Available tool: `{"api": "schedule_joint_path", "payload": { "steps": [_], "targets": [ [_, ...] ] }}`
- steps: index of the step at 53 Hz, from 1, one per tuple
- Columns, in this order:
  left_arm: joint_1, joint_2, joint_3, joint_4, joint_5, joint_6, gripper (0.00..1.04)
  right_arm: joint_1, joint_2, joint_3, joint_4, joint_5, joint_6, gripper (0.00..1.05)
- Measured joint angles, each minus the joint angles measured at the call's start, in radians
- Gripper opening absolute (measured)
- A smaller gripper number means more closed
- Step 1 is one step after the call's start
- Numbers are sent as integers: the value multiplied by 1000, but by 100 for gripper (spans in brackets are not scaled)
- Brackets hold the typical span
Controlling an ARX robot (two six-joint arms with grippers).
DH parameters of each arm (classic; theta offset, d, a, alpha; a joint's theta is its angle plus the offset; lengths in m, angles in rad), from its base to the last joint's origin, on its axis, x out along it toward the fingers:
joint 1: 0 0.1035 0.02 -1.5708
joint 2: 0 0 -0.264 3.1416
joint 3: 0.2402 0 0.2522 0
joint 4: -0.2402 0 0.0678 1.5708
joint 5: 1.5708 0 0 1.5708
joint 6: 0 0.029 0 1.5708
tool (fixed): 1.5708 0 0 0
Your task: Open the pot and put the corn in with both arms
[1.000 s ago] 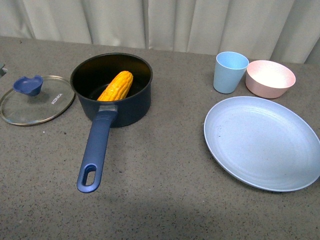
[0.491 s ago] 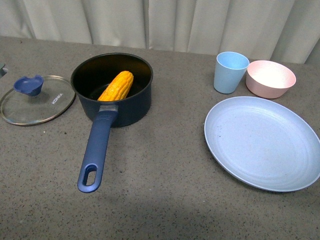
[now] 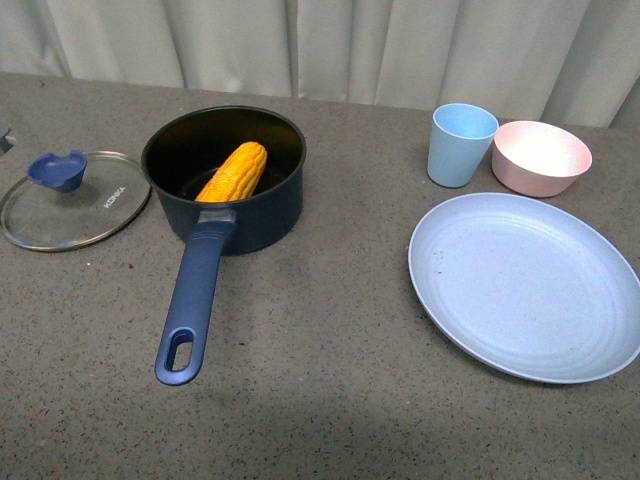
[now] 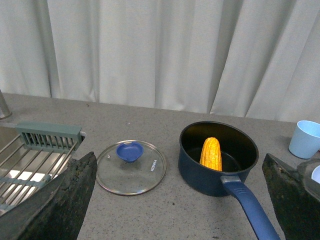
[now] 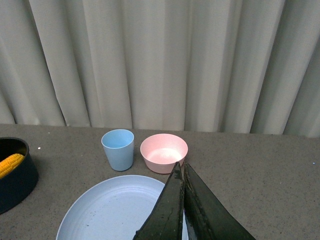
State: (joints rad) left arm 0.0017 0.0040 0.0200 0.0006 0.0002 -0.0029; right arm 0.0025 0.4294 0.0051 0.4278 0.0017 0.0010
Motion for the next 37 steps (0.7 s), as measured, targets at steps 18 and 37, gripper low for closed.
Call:
{"api": "schedule_joint_path", "payload": {
  "steps": [18, 37],
  "targets": [
    [0, 0, 0, 0, 0, 0, 98, 0, -138, 0, -134, 0, 0, 1],
    [0, 0, 0, 0, 0, 0, 98, 0, -247, 0, -242, 0, 0, 1]
  ]
}}
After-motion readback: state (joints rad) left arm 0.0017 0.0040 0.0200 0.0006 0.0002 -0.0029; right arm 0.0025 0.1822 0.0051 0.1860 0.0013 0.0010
